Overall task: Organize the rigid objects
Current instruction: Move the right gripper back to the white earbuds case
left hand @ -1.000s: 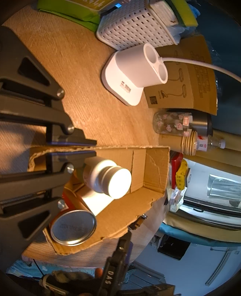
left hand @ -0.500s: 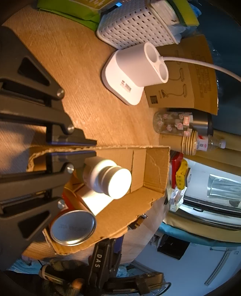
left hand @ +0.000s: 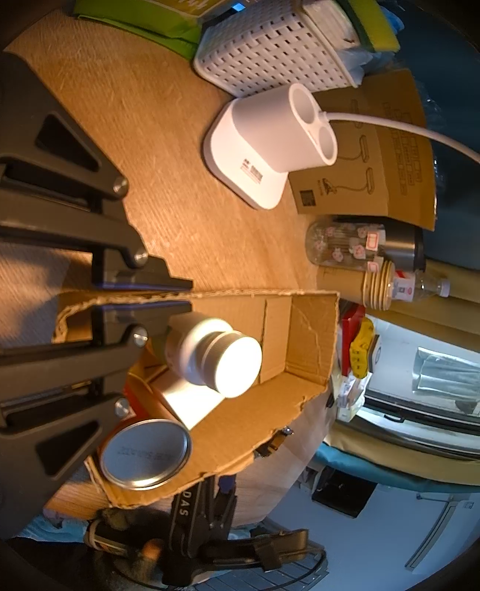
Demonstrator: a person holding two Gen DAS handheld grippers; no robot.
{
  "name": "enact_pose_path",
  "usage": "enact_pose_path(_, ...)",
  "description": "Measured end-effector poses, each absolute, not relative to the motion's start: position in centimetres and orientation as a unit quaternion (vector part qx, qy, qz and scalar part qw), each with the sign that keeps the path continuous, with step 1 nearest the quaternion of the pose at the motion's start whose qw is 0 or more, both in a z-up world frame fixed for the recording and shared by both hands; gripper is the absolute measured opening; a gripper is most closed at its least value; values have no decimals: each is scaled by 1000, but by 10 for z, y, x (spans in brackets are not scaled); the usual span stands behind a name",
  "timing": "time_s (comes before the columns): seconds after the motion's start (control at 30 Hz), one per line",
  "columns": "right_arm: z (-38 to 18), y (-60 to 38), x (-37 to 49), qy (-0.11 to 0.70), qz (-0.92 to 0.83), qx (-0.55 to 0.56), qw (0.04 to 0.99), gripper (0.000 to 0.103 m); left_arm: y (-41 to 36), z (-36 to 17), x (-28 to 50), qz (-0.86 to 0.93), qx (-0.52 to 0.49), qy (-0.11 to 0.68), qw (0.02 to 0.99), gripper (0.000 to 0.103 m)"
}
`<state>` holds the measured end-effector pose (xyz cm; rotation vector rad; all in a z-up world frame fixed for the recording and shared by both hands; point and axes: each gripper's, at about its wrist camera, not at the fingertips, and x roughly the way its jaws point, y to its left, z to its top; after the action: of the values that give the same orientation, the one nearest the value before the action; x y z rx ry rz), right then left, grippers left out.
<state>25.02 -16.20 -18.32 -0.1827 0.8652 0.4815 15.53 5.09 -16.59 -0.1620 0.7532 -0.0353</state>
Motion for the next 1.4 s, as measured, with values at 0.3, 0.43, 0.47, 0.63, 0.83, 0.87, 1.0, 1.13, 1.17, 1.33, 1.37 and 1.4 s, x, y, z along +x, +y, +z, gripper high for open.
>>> enact_pose_path(0.3,-176,-176,248,409,219,-102,880,69,51,-166,156,-17,-79,367,927,4)
enact_pose_path(0.43,-175,-170,246,400,246,-105,876,69,52,-166,156,-17,-79,367,927,4)
enact_pose_path(0.47,-176,-168,246,399,251,-106,875,69,52,-166,156,-17,-79,367,927,4)
enact_pose_path(0.63,-184,-159,248,400,265,-113,870,69,52,-166,156,-17,-79,367,927,4)
enact_pose_path(0.83,-185,-152,253,399,261,-126,870,67,52,-166,156,-17,-80,367,927,4)
enact_pose_path(0.87,-186,-151,255,401,259,-128,869,64,52,-166,156,-17,-80,367,927,4)
enact_pose_path(1.0,-187,-151,258,405,259,-131,867,52,52,-166,156,-17,-80,367,927,4)
enact_pose_path(1.13,-191,-150,260,414,256,-134,863,50,52,-166,156,-17,-80,367,927,4)
enact_pose_path(1.17,-192,-149,260,417,254,-136,862,50,52,-166,156,-17,-80,367,927,4)
enact_pose_path(1.33,-191,-150,259,413,248,-136,865,49,52,-166,156,-17,-80,367,927,4)
enact_pose_path(1.37,-190,-151,259,411,248,-132,867,49,52,-166,156,-17,-80,367,927,4)
enact_pose_path(1.4,-189,-153,258,408,248,-128,869,49,52,-166,156,-17,-80,367,927,4)
